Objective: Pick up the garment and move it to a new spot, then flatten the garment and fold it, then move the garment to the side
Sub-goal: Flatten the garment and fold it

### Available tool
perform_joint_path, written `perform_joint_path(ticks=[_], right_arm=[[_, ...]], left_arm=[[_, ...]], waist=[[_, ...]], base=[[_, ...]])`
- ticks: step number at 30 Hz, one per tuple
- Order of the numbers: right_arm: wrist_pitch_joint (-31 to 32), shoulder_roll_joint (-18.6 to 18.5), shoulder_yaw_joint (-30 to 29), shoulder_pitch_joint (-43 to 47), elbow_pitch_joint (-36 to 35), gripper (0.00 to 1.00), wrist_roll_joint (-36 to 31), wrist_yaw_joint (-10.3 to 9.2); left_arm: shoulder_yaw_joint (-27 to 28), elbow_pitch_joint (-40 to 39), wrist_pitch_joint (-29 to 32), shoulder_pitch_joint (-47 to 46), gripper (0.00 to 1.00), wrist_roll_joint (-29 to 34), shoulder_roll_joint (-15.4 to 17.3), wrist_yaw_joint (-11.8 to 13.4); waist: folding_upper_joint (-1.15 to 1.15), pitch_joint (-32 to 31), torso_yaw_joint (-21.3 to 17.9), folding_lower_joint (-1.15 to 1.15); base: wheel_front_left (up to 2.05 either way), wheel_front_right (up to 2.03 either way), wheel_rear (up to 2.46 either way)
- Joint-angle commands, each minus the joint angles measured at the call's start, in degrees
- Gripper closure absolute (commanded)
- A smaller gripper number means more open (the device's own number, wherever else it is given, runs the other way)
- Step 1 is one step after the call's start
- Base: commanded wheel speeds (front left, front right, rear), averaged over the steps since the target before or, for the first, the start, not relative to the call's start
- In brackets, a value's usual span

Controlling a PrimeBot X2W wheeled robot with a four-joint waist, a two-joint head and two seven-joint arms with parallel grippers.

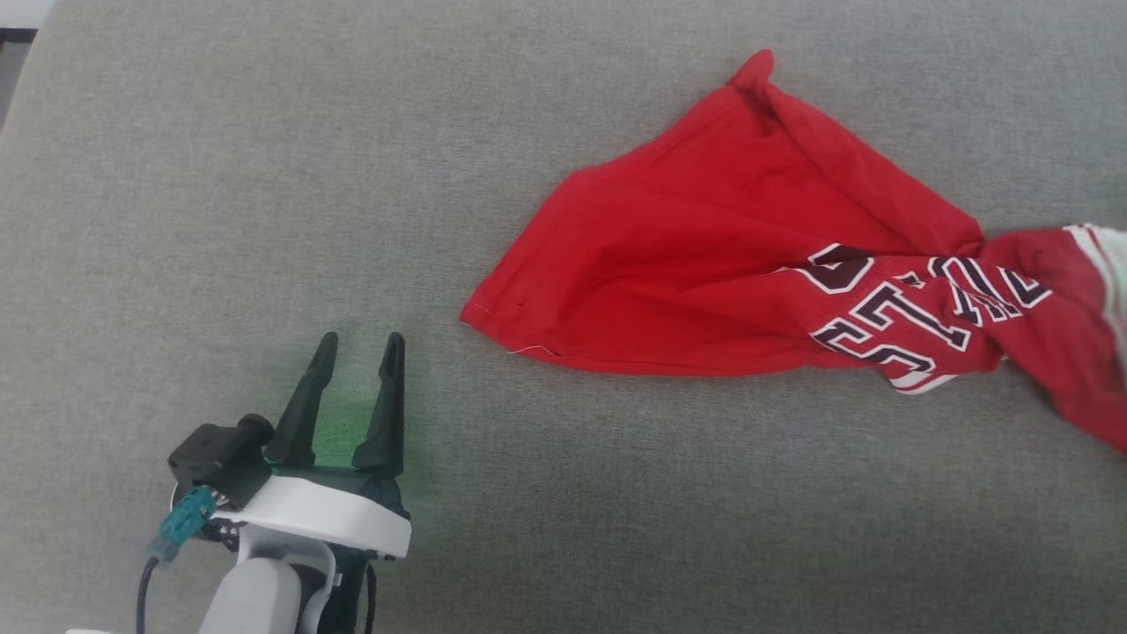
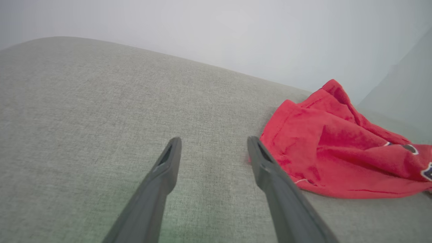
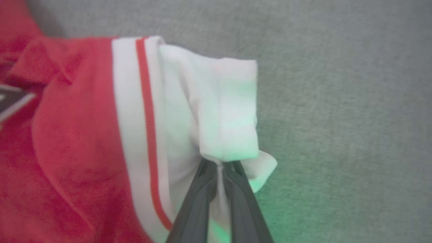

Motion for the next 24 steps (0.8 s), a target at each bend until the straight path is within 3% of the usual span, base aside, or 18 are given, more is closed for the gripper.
perform_joint_path(ticks=[1,10,16,19,20,21,24], right_arm=[[-2.22,-0.25,-3.39,-1.04,1.89,1.0,0.23,-0.22],[-11.13,0.21,-16.87,-6.17,10.18,1.0,-3.93,-0.18],[-14.64,-0.36,-21.55,-7.39,15.24,1.0,-8.51,-0.17],[-16.42,1.14,-21.64,-8.12,16.35,1.0,-8.52,-0.17],[-17.61,1.38,-21.43,-8.08,16.3,0.38,-8.81,-0.17],[-18.94,1.79,-21.3,-7.83,16.12,0.0,-8.95,-0.17],[-23.36,3.36,-20.38,-6.09,14.78,0.0,-9.02,-0.17]], left_arm=[[-0.83,0.1,-0.26,-0.84,0.0,-0.23,0.35,-0.14],[-1.94,0.01,-0.26,-1.7,0.0,-0.85,1.56,-0.14],[-2.25,0.03,-0.26,-2.52,0.0,-1.14,2.3,-0.14],[-2.21,0.12,-0.26,-2.51,0.0,-1.31,2.79,-0.14],[-2.45,0.09,-0.26,-2.74,0.0,-1.34,3.18,-0.14],[-2.58,0.06,-0.26,-3.01,0.0,-1.31,3.57,-0.14],[-3.07,-0.63,-0.26,-4.2,0.0,-1.29,5.1,-0.14]], waist=[[0.0,-0.06,-0.51,0.0],[0.0,1.55,-1.94,0.0],[0.0,2.49,-1.99,0.0],[0.0,2.6,-2.35,0.0],[0.0,2.48,-2.51,0.0],[0.0,2.29,-2.7,0.0],[0.0,1.36,-3.66,0.0]], base=[[0.0,0.0,0.0],[0.0,0.0,0.0],[0.0,0.0,0.0],[0.0,0.0,0.0],[0.0,0.0,0.0],[0.0,0.0,0.0],[0.0,0.0,0.0]])
